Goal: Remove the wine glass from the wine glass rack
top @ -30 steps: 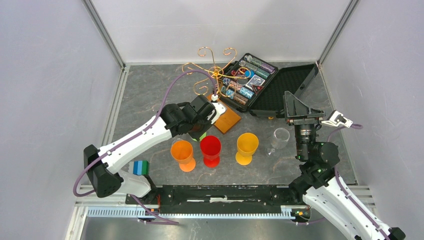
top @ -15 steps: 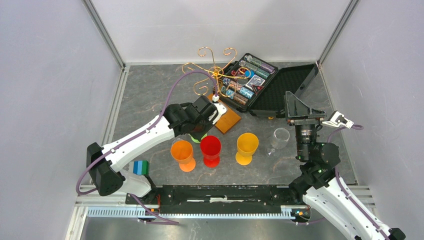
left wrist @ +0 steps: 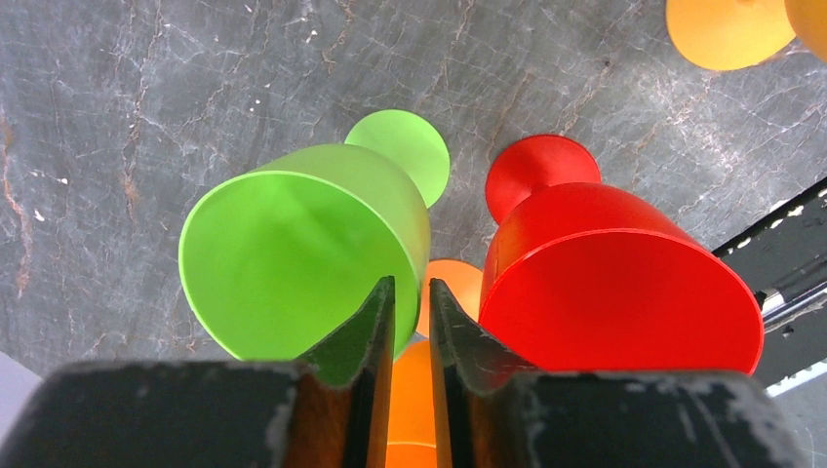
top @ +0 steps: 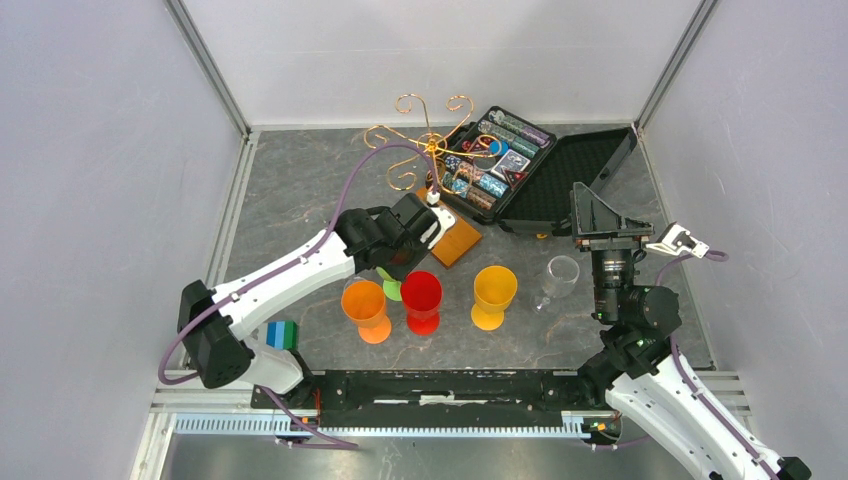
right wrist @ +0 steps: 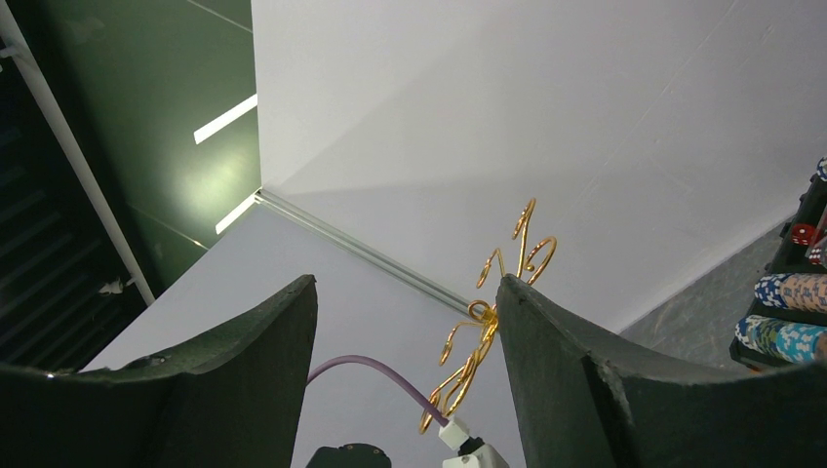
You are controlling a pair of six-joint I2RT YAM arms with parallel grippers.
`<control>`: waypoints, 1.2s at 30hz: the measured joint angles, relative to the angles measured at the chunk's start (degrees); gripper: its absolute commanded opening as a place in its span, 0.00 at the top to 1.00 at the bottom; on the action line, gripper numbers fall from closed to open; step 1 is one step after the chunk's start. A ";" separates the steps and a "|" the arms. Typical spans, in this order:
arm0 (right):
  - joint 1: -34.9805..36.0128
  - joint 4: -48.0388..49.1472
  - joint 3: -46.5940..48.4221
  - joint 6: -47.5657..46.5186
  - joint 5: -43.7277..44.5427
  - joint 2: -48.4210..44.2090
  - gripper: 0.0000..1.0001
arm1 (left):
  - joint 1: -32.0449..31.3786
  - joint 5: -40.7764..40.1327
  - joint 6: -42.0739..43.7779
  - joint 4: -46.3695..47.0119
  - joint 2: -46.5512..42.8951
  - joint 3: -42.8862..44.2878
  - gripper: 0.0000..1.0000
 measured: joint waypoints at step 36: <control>0.00 -35.26 17.49 -51.12 29.44 -8.02 0.02 | 0.00 -33.64 -12.63 1.07 -35.52 8.76 0.00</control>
